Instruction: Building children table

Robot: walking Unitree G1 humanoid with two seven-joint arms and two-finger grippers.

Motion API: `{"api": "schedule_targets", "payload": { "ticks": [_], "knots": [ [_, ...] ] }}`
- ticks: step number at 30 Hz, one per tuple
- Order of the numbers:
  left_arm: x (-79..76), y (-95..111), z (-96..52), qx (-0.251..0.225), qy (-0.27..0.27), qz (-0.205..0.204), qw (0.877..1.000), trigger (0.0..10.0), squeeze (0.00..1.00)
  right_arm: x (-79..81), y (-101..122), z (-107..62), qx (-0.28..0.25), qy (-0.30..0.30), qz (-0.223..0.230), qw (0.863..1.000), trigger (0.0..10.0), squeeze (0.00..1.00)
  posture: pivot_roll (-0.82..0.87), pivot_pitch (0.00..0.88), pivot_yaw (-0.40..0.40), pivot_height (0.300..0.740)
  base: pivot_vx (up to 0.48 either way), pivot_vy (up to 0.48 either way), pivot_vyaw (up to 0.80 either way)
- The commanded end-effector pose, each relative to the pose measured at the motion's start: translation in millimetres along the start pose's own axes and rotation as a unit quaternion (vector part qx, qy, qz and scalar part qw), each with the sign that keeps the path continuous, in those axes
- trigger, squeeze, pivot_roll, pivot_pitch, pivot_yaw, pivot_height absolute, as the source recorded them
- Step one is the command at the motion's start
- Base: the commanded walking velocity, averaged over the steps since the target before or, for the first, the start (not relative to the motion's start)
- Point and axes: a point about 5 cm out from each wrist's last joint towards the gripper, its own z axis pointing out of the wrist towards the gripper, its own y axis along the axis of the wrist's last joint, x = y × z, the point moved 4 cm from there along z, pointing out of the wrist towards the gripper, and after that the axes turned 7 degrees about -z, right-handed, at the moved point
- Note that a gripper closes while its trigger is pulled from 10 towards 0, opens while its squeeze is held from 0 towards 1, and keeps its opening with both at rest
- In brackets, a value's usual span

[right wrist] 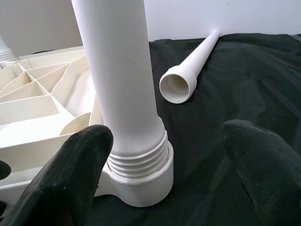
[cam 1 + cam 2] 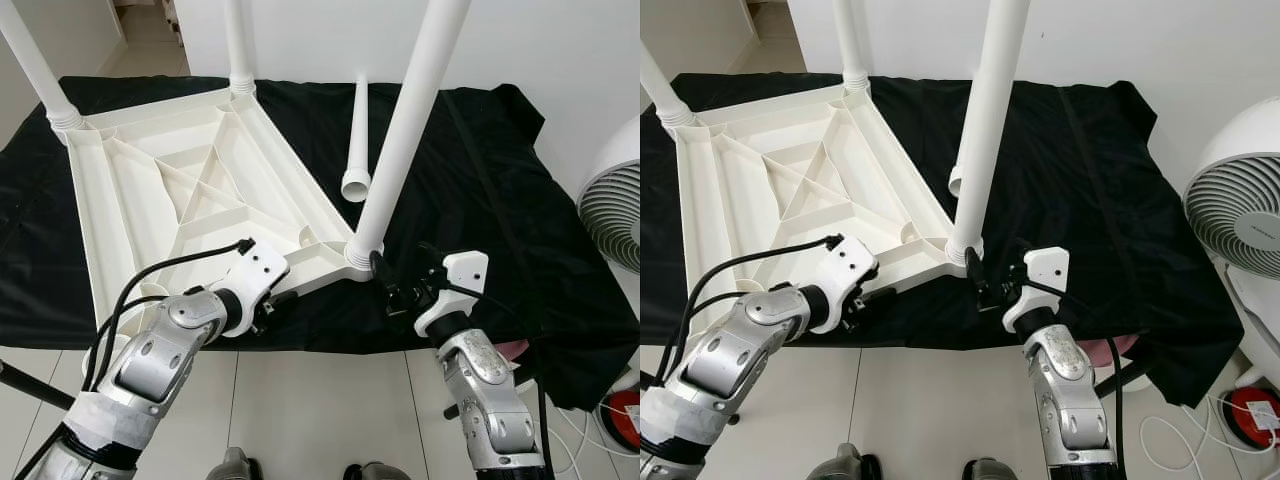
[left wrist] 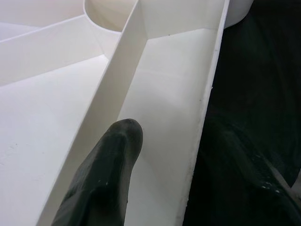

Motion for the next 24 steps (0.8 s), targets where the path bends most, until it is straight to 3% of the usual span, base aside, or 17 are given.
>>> {"api": "schedule_targets", "payload": {
  "ticks": [1, 24],
  "knots": [
    [15.2, -4.5, -1.2, 0.008, 0.062, -0.009, 0.998, 10.0, 0.0, 0.2, -1.5, 0.1, 0.001, -0.002, -0.002, 1.0, 10.0, 0.0, -0.02, 0.108, 0.027, 0.74, 0.0, 0.0, 0.0],
    [10.6, -2.6, 7.8, 0.007, 0.069, -0.029, 0.997, 10.0, 0.0, -2.3, 0.8, 1.6, -0.006, -0.015, -0.005, 1.0, 10.0, 0.0, -0.03, 0.108, 0.036, 0.74, 0.0, 0.0, 0.0]
  ]
}}
